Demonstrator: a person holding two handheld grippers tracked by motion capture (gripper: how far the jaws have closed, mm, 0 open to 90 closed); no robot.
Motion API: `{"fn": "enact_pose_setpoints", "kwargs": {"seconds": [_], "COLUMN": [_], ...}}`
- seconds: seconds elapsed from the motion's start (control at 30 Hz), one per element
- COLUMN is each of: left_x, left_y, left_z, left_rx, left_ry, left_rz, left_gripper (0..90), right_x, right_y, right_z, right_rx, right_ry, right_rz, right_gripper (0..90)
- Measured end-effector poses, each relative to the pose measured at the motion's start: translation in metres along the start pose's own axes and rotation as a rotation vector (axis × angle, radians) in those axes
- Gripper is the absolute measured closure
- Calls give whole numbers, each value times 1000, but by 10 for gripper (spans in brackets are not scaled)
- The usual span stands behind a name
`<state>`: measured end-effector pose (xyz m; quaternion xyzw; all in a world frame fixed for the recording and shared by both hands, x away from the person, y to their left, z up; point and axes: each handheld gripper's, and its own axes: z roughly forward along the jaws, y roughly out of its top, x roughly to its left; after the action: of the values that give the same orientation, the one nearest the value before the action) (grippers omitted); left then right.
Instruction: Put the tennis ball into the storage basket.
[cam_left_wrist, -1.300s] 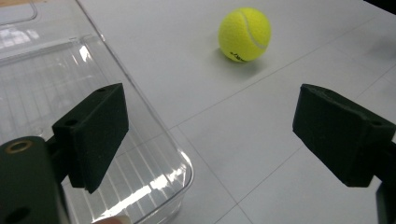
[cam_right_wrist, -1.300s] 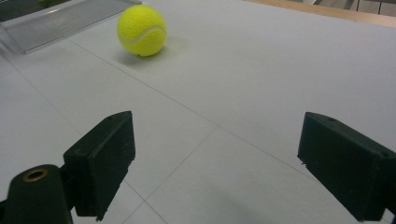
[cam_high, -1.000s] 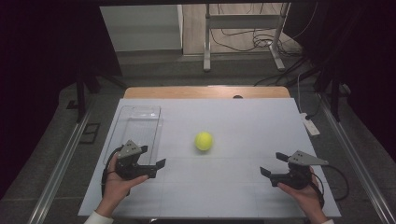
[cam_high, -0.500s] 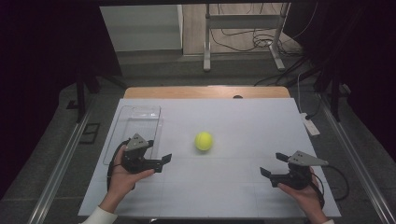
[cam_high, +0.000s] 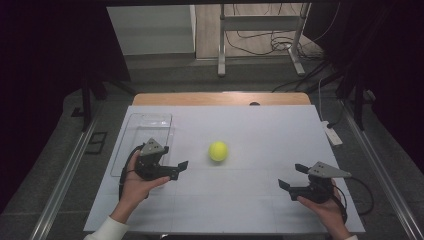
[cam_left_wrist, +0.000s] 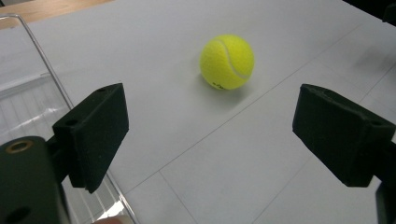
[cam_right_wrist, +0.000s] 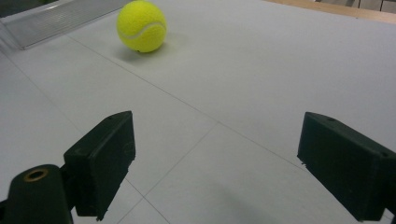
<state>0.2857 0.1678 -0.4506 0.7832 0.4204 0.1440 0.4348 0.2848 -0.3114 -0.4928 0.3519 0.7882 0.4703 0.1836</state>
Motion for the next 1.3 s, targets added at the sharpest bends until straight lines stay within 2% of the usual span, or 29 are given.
{"fn": "enact_pose_setpoints", "kwargs": {"seconds": [0.53,0.83,1.3], "left_x": [-5,-8,-10], "left_y": [21,30,40], "left_z": [14,26,38], "left_rx": [20,48,64], "left_ry": [-28,-47,-70], "left_rz": [23,47,49], "left_gripper": [120,119,117], "right_x": [0,0,-1], "right_y": [-1,-1,-2], "right_z": [1,2,2], "right_rx": [3,7,11], "right_ry": [-2,-3,-5], "right_rz": [-5,-4,-7], "right_gripper": [118,118,118]}}
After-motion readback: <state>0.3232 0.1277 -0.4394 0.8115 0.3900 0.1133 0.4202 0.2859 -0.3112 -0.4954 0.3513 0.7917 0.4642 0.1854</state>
